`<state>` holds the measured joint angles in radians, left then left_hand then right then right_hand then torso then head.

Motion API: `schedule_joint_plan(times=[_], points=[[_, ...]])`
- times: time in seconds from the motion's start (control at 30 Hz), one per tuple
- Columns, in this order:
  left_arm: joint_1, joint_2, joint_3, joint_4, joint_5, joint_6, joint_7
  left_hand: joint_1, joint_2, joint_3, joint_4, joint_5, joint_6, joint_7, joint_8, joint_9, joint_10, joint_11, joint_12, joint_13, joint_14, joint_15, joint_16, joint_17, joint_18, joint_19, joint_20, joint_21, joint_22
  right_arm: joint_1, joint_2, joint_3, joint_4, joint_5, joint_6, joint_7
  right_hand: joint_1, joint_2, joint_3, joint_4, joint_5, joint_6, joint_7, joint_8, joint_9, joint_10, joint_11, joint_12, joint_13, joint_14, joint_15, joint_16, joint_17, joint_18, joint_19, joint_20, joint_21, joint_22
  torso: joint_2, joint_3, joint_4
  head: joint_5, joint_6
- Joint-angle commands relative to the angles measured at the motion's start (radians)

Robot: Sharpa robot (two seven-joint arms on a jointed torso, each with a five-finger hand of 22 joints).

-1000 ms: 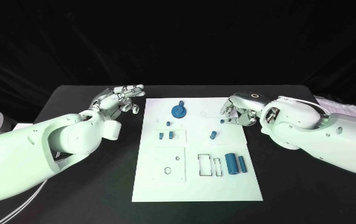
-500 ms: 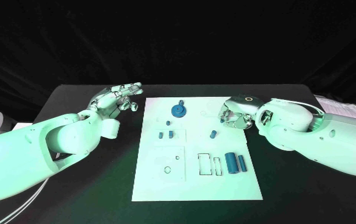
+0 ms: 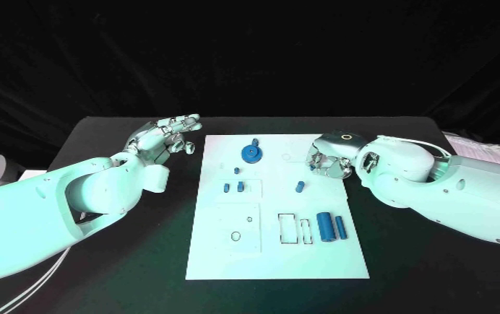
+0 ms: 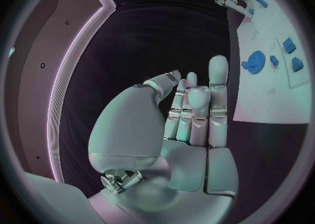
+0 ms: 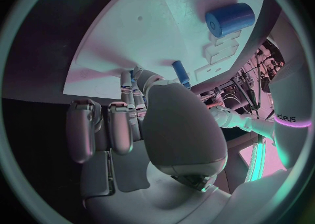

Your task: Assemble the parts on the task board

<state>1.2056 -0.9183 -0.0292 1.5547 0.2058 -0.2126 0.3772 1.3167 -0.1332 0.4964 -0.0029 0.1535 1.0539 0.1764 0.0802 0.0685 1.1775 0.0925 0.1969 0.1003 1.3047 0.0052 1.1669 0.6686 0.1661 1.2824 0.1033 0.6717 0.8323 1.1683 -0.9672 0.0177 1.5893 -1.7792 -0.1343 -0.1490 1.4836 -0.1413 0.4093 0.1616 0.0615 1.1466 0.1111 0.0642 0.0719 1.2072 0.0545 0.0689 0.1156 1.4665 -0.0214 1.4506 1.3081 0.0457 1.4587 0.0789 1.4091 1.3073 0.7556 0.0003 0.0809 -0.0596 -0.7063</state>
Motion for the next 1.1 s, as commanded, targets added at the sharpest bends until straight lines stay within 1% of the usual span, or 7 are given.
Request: schedule_joint_plan(times=[0.03,0.3,0.53,0.67,0.87,0.97,1.1], points=[[0.0,-0.001,0.0,0.004,0.007,0.017,0.005,-0.004,0.01,-0.004,0.0,-0.006,-0.004,-0.005,0.002,-0.001,-0.006,-0.002,0.006,0.001,-0.006,0.0,-0.003,-0.001,0.013,-0.009,0.001,-0.005,-0.001,-0.008,0.007,-0.005,-0.005,-0.024,0.055,-0.012,0.001,0.011,0.015,-0.005,-0.007,0.011,-0.001,0.006,0.003,0.013,-0.002,-0.003,-0.006,0.075,-0.01,-0.005,0.114,0.01,0.003,-0.008,-0.003,0.027,0.001,0.0006,-0.0001,0.0,0.0],[0.0,-0.002,0.0,0.006,0.006,0.015,0.003,-0.003,0.01,-0.006,-0.001,-0.006,-0.005,-0.004,0.002,-0.001,-0.008,-0.001,0.008,0.002,-0.007,0.0,-0.003,-0.002,0.013,-0.01,0.001,-0.01,-0.005,-0.011,0.019,-0.005,-0.011,-0.051,0.083,-0.025,0.02,0.037,0.063,-0.046,-0.012,0.037,-0.003,0.012,0.009,0.047,-0.009,-0.001,-0.018,0.076,-0.012,0.0,0.119,0.008,0.008,-0.013,0.003,0.035,0.0,0.0005,0.0001,-0.001,-0.003],[0.0,-0.004,0.0,0.007,0.003,0.014,0.001,-0.001,0.011,-0.007,-0.003,-0.006,-0.007,-0.004,0.001,-0.001,-0.012,-0.001,0.011,0.002,-0.009,0.001,-0.004,-0.006,0.014,-0.011,0.001,-0.014,-0.008,-0.013,0.022,-0.005,-0.008,-0.08,0.083,-0.037,0.021,0.044,0.09,-0.074,-0.012,0.056,-0.005,0.018,0.014,0.077,-0.013,0.002,-0.021,0.078,-0.013,0.007,0.126,0.006,0.013,-0.014,0.01,0.046,-0.001,0.0008,-0.0007,-0.004,-0.003],[0.0,-0.005,0.0,0.008,0.002,0.014,0.0,0.001,0.012,-0.008,-0.005,-0.005,-0.008,-0.004,0.001,-0.001,-0.014,-0.001,0.012,0.003,-0.009,0.001,-0.004,-0.006,0.014,-0.011,0.001,-0.016,-0.01,-0.014,0.022,-0.005,0.0,-0.087,0.051,-0.039,0.016,0.043,0.101,-0.085,-0.011,0.059,-0.006,0.017,0.016,0.084,-0.013,0.0,-0.024,0.078,-0.014,0.007,0.127,0.005,0.014,-0.014,0.012,0.048,-0.001,0.0006,0.0,-0.005,-0.002],[0.0,-0.007,0.0,0.008,-0.001,0.012,-0.003,0.005,0.014,-0.008,-0.01,-0.005,-0.011,-0.003,0.0,-0.001,-0.019,0.0,0.017,0.004,-0.01,0.001,-0.005,-0.009,0.014,-0.012,0.001,-0.021,-0.014,-0.014,0.019,-0.005,0.014,-0.086,-0.011,-0.049,-0.008,0.029,0.107,-0.094,-0.009,0.059,-0.001,0.012,0.017,0.081,-0.01,-0.006,-0.031,0.078,-0.012,0.004,0.122,0.005,0.014,-0.013,0.012,0.049,-0.001,0.0003,0.0004,-0.006,-0.001],[0.0,-0.008,0.0,0.008,-0.003,0.012,-0.005,0.007,0.014,-0.008,-0.012,-0.004,-0.013,-0.002,0.0,-0.002,-0.021,0.001,0.019,0.004,-0.012,0.001,-0.007,-0.014,0.015,-0.014,0.002,-0.027,-0.019,-0.014,0.017,-0.005,0.019,-0.085,-0.03,-0.055,-0.011,0.029,0.107,-0.094,-0.009,0.06,-0.001,0.012,0.017,0.081,-0.01,-0.006,-0.031,0.078,-0.012,0.004,0.122,0.005,0.015,-0.013,0.012,0.049,-0.001,-0.0004,0.0004,-0.006,-0.001],[0.0,-0.009,0.0,0.009,-0.004,0.012,-0.006,0.007,0.013,-0.009,-0.013,-0.004,-0.015,-0.001,0.0,-0.002,-0.024,0.002,0.02,0.004,-0.014,0.002,-0.007,-0.016,0.016,-0.015,0.002,-0.031,-0.022,-0.014,0.015,-0.004,0.025,-0.083,-0.045,-0.061,-0.013,0.029,0.108,-0.095,-0.009,0.061,-0.001,0.012,0.018,0.082,-0.01,-0.006,-0.032,0.078,-0.012,0.003,0.121,0.005,0.015,-0.012,0.013,0.05,-0.001,0.0,0.0002,-0.006,-0.001]])
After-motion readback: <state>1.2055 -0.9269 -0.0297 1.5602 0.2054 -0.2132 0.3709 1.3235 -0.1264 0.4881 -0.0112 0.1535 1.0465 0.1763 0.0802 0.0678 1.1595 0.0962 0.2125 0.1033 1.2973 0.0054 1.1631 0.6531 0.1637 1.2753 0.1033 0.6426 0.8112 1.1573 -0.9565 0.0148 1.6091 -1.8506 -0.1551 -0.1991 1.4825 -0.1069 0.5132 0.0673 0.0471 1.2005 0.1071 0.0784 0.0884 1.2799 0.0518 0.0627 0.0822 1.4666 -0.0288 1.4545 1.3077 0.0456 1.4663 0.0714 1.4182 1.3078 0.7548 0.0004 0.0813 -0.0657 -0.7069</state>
